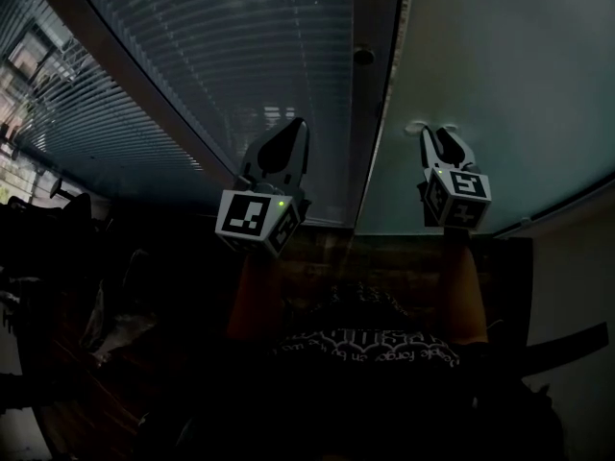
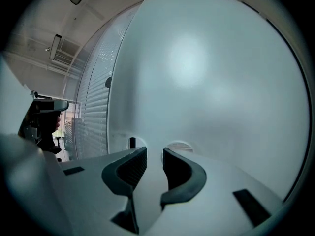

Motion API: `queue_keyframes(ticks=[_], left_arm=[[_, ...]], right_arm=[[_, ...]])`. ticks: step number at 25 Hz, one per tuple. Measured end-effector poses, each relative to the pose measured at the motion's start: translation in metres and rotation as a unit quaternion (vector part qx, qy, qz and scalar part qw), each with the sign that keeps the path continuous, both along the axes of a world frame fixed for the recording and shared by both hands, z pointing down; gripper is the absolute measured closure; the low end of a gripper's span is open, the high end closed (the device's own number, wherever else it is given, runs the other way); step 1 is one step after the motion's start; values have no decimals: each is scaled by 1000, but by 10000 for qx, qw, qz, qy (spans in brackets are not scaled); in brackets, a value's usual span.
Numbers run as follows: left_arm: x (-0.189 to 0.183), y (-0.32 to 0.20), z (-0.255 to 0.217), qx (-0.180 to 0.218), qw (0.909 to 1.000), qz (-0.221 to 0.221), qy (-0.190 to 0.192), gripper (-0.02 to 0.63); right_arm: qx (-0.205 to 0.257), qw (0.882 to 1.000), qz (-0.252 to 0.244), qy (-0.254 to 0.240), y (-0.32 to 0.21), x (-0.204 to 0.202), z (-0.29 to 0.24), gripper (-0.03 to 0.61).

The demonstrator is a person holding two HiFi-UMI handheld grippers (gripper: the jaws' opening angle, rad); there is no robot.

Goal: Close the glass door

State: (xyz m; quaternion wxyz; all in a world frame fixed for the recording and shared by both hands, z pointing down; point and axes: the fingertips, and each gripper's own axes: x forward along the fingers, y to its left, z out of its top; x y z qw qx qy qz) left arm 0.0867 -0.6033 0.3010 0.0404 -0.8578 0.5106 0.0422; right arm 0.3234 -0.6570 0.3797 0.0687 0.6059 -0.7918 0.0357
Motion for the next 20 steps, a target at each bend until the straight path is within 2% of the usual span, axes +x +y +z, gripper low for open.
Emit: queue_keyframes(ticks=[20], left_arm=[[-3, -11, 11, -79, 9999, -77, 0, 618]], right_arm=[[-218, 9998, -43, -8, -43, 0, 9, 477]])
